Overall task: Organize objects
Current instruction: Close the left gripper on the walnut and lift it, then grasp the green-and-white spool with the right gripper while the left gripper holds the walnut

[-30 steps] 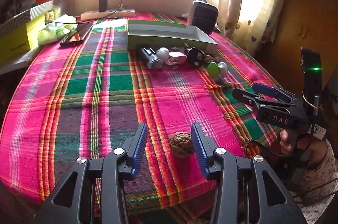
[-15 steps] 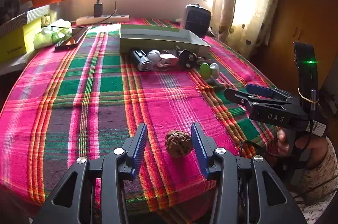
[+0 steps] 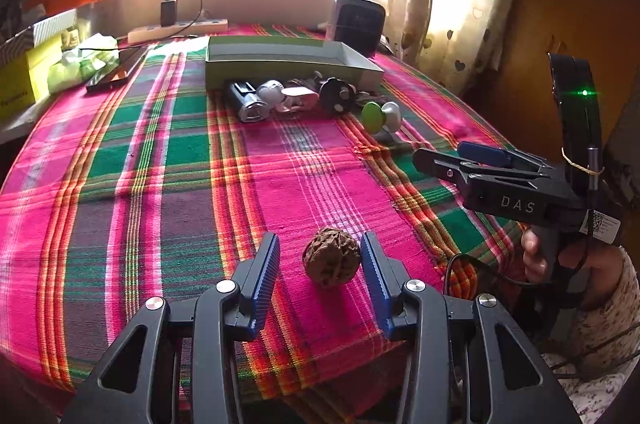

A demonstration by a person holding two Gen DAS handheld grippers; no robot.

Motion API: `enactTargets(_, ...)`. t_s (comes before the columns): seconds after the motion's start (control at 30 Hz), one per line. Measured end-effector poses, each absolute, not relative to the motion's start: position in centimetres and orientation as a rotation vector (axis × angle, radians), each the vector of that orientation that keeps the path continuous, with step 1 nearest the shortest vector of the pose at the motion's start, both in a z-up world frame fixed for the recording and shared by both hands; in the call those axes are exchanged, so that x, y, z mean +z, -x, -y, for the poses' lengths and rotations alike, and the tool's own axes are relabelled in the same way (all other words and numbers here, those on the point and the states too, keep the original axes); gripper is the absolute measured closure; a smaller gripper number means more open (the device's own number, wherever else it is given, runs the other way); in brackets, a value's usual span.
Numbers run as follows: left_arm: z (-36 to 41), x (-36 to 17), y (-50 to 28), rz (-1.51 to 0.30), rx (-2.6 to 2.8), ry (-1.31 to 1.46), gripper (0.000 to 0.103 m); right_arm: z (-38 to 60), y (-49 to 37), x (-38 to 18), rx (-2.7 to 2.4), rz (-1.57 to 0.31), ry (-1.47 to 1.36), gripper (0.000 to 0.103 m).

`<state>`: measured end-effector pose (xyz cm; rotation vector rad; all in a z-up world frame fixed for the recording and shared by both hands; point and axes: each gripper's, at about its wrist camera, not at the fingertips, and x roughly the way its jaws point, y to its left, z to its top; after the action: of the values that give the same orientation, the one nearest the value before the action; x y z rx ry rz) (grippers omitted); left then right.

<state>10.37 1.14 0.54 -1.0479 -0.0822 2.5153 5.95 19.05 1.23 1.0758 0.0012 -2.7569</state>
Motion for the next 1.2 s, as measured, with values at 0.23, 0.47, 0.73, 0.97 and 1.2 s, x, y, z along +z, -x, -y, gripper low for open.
enactTargets(0.23,-1.9,0.6,-10.3,0.049,2.494,1.045,0.075,-19.3,-5.8,1.2,-2.764,0.006,-1.089,0.021)
enactTargets(0.47,-2.0,0.6,-10.2,0.047,2.494,1.046,0.075,-19.5,-5.5,1.0,-2.765,0.011,-1.104,0.021)
enactTargets(0.73,-1.7,1.2,-8.6,0.073,2.513,1.033,0.075,-19.7,-4.4,1.0,-2.768,0.009,-1.115,0.021)
enactTargets(0.97,-1.2,1.4,-6.2,0.074,2.544,1.040,0.075,-19.3,-2.8,1.3,-2.757,0.004,-1.120,0.021)
enactTargets(1.2,-1.1,1.4,-3.5,0.077,2.558,1.060,0.075,-18.7,-0.6,1.4,-2.736,0.013,-1.145,0.023)
